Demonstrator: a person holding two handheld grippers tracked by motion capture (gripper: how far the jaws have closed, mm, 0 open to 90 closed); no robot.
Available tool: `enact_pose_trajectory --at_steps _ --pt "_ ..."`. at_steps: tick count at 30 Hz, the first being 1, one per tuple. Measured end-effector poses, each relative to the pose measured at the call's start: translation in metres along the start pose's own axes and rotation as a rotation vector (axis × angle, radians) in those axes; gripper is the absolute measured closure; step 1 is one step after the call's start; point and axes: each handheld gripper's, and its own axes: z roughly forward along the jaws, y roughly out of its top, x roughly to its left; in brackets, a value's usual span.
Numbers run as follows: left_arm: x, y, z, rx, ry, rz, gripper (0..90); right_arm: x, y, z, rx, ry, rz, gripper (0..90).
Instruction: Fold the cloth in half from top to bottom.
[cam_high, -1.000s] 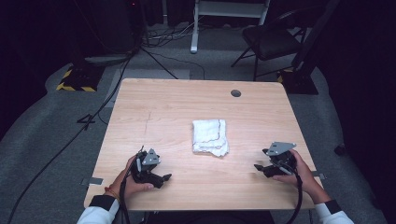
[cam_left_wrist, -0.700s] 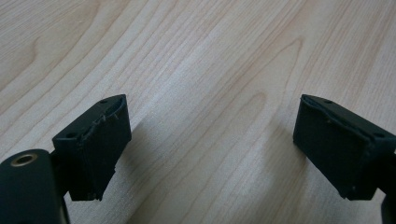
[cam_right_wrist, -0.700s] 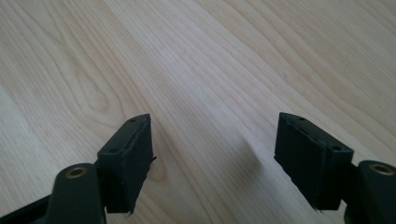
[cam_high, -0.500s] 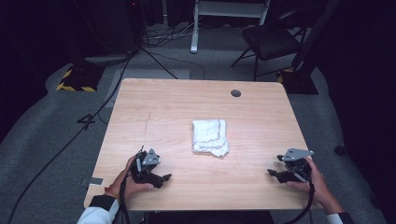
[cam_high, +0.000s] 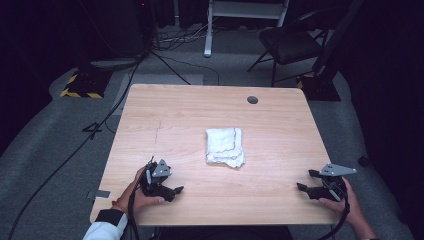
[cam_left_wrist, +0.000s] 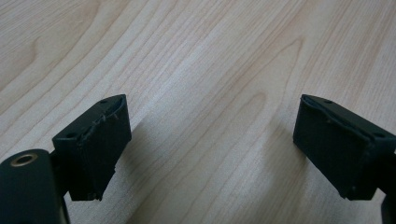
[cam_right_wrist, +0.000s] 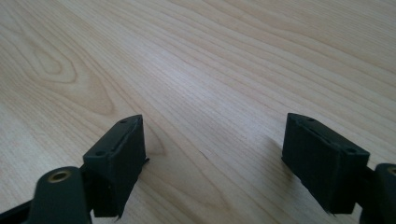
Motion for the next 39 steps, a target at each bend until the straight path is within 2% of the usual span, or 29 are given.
enact_pose_trajectory --at_steps 4,39 --pt "0.0001 0.0001 0.0001 0.0 0.0 0.0 11.4 0.0009 -0.003 -0.0005 -0.02 -0.011 0.012 21.8" --pt "0.0004 0.0009 0.0008 0.001 0.001 -0.001 11.3 0.0009 -0.0028 -0.0001 -0.016 -0.028 0.028 19.7"
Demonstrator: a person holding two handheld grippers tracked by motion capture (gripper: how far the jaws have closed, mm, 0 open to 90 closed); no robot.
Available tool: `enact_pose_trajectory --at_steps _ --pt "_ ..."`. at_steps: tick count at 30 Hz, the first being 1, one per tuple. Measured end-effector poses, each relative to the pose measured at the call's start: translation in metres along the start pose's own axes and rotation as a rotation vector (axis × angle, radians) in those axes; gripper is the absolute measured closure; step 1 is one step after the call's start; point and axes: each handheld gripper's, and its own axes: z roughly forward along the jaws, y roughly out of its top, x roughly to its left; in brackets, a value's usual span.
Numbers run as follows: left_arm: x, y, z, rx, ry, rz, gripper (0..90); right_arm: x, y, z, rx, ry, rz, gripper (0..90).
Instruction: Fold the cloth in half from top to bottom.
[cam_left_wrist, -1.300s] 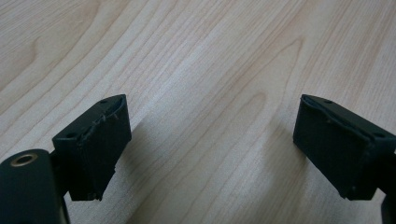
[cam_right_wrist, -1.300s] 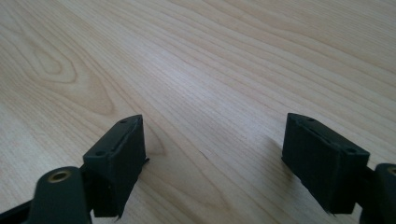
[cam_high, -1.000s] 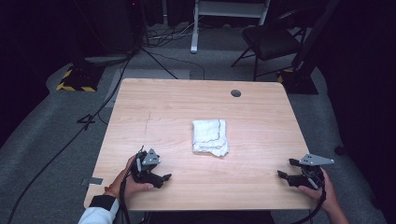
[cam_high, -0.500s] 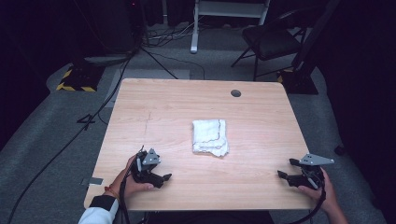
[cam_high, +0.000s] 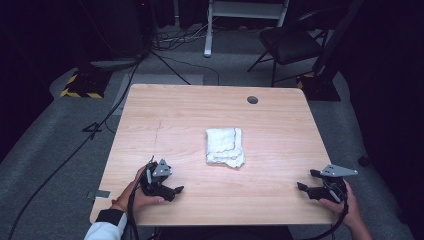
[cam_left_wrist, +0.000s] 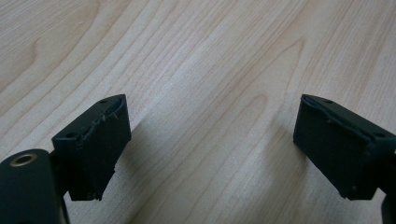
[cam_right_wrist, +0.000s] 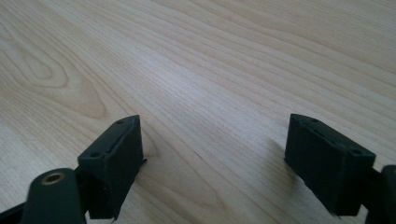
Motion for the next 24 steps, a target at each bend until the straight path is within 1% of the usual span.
enact_pose_trajectory --at_steps 15,24 --pt "0.0002 0.0 0.0 0.0 -0.001 0.001 11.3 -0.0002 0.0001 0.0001 0.001 -0.001 -0.001 19.5" --pt "0.0027 0.001 0.0011 -0.002 0.001 -0.001 11.3 -0.0002 0.0001 0.0001 0.0 0.0 -0.001 19.4"
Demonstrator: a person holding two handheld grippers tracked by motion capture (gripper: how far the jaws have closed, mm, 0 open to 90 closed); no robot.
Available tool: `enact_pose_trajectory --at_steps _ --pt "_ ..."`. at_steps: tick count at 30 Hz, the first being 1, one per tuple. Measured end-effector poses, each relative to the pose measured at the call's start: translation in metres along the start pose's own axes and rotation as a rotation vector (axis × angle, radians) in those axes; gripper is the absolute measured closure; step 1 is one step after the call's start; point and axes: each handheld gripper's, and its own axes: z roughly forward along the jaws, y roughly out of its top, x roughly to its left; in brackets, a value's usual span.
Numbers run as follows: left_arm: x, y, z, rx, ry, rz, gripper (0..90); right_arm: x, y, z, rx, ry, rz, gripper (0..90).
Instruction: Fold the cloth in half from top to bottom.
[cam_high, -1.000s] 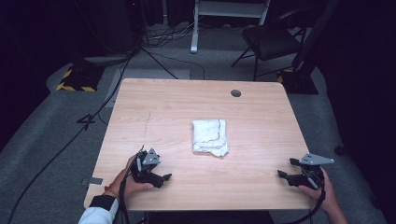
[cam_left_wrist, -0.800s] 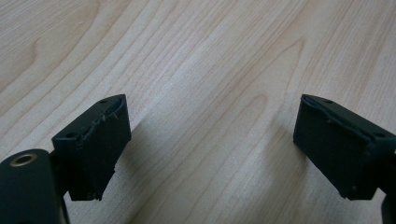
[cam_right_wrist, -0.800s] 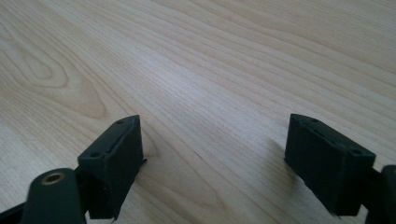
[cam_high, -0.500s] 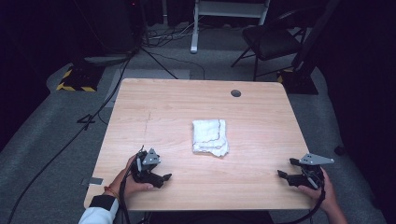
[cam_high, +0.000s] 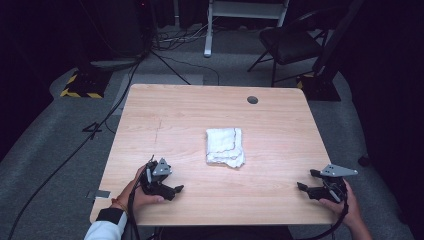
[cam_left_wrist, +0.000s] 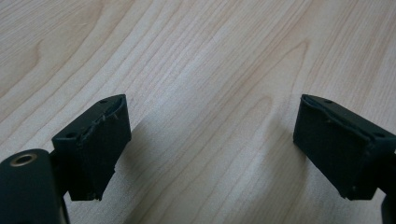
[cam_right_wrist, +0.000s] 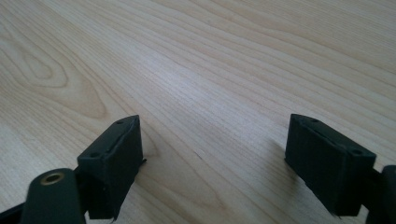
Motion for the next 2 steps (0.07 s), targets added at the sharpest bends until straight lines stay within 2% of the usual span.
enact_pose_trajectory --at_steps 2 --pt "0.0001 0.0001 0.0001 0.0 0.001 -0.002 11.3 0.0 0.0 0.0 0.0 0.0 0.0 19.5"
